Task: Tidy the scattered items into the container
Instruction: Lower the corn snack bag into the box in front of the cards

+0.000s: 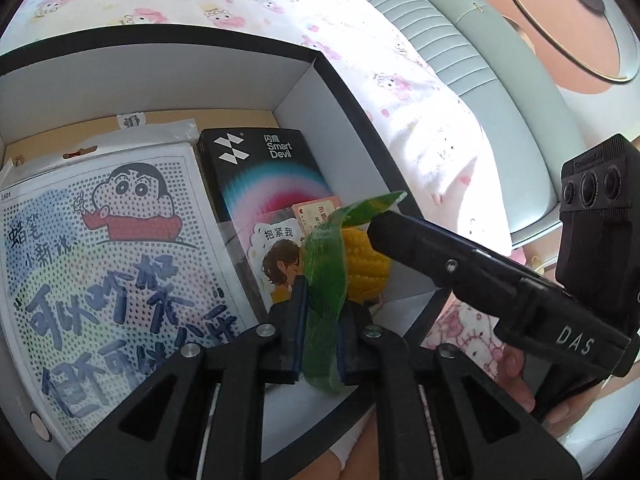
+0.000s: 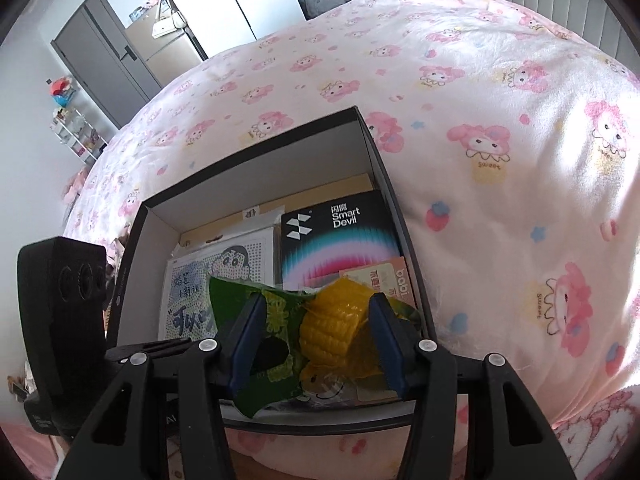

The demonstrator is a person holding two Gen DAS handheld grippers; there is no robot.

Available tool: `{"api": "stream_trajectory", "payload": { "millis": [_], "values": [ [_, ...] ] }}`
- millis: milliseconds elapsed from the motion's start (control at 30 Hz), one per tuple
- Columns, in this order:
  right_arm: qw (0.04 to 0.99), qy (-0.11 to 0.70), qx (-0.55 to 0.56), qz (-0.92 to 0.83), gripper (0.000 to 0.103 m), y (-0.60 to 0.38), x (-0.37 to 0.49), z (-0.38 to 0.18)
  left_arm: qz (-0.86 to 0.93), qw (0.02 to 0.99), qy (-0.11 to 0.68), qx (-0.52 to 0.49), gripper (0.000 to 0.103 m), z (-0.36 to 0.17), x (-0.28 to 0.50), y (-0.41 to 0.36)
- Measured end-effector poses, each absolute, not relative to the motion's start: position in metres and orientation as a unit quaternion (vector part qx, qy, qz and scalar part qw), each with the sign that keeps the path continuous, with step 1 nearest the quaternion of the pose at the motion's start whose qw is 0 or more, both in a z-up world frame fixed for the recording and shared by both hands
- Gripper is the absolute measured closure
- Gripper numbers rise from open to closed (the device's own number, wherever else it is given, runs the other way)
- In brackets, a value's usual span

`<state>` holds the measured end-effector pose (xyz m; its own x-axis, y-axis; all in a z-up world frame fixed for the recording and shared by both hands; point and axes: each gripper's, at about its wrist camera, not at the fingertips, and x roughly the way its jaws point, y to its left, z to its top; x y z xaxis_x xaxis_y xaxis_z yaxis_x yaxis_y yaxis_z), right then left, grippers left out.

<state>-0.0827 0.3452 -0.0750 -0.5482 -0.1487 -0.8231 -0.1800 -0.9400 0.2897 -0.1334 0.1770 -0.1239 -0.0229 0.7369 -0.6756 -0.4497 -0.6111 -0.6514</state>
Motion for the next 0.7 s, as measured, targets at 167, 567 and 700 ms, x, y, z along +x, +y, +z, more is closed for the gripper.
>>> {"api": "stream_trajectory", "payload": {
  "millis": [167, 567, 700],
  "values": [
    [0.008, 0.172, -0.475, 0.863, 0.054, 0.343, -0.084, -0.074, 0.700, 0.442, -0.162, -0.537, 0.086, -0.112, -0.130, 0.163],
    [0.007, 0.169, -0.469, 0.867, 0.054, 0.339, -0.085, -0.081, 0.709, 0.404, -0.226, -0.532, 0.086, -0.124, -0.146, 0.143],
    [0.013, 0.183, -0.477, 0.860, 0.054, 0.342, -0.084, -0.087, 0.713, 0.385, -0.241, -0.534, 0.086, -0.127, -0.150, 0.136]
  ]
}}
